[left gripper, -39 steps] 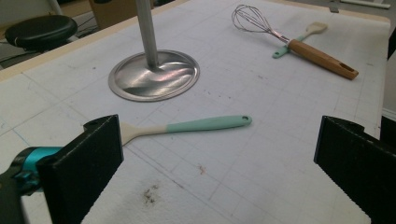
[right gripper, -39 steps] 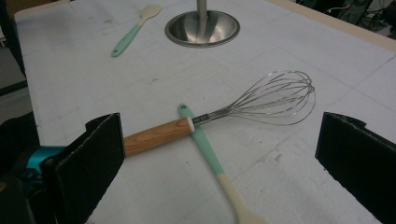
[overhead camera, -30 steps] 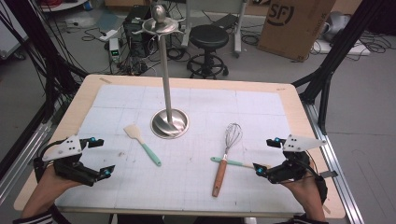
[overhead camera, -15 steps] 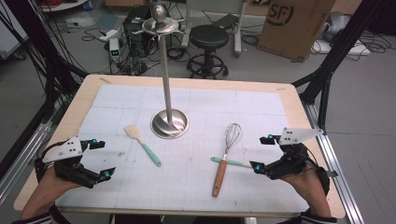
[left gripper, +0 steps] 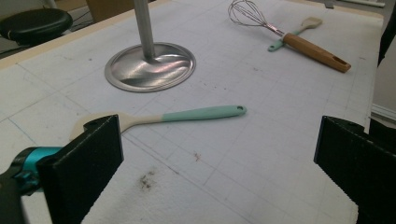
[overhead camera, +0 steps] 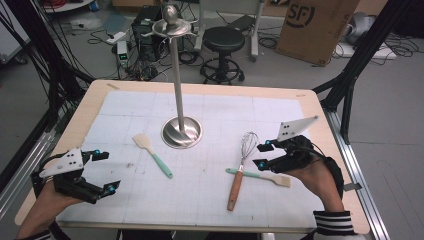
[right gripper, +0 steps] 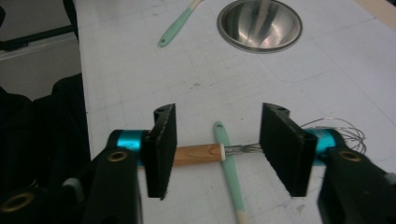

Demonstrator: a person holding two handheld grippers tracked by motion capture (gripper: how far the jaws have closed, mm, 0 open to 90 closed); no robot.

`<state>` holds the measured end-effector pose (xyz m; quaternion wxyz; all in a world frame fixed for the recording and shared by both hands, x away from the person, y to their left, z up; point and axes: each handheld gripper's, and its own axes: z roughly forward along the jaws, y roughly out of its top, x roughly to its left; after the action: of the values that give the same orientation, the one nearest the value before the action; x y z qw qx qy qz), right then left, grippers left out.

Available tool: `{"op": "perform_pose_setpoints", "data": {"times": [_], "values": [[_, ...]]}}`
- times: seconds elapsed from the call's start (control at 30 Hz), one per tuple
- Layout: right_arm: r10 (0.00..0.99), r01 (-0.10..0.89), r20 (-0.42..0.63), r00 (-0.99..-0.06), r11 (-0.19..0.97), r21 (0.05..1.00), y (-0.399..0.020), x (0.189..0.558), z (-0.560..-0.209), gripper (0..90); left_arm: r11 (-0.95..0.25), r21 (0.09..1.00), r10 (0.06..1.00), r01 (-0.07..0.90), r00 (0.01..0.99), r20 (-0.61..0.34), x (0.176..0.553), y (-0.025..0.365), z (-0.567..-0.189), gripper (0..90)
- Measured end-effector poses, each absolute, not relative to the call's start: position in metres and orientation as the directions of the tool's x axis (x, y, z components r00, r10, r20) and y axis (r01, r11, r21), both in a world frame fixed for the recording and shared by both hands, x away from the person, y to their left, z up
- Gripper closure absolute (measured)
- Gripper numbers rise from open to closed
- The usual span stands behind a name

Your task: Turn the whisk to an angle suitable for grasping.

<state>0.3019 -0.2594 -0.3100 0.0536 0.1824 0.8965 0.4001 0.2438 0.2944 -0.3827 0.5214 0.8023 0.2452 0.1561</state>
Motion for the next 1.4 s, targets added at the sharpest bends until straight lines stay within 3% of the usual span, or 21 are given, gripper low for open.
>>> {"op": "perform_pose_setpoints", "data": {"times": [0.03, 0.07, 0.13, 0.33, 0.77, 1.4], "values": [[0.362, 0.278, 0.041, -0.931, 0.634, 0.722, -0.255, 0.305, -0.312, 60.3, -0.338, 0.912, 0.557, 0.232, 0.831, -0.005, 0.244, 0.295, -0.383, 1.8], [0.362, 0.278, 0.041, -0.931, 0.634, 0.722, -0.255, 0.305, -0.312, 60.3, -0.339, 0.912, 0.557, 0.232, 0.831, -0.004, 0.244, 0.294, -0.383, 1.8], [0.363, 0.271, 0.019, -0.932, 0.657, 0.703, -0.251, 0.309, -0.315, 72.1, -0.342, 0.909, 0.556, 0.238, 0.831, -0.008, 0.245, 0.293, -0.385, 1.8], [0.356, 0.288, 0.036, -0.934, 0.690, 0.664, -0.243, 0.321, -0.320, 88.8, -0.347, 0.908, 0.551, 0.236, 0.834, -0.006, 0.246, 0.291, -0.385, 1.8], [0.332, 0.291, 0.024, -0.943, 0.785, 0.548, -0.214, 0.343, -0.335, 89.5, -0.357, 0.906, 0.535, 0.226, 0.845, 0.000, 0.245, 0.288, -0.382, 1.9], [0.354, 0.350, 0.081, -0.932, 0.814, 0.463, -0.192, 0.372, -0.368, 89.5, -0.368, 0.902, 0.515, 0.223, 0.857, -0.002, 0.247, 0.282, -0.385, 1.8]]}}
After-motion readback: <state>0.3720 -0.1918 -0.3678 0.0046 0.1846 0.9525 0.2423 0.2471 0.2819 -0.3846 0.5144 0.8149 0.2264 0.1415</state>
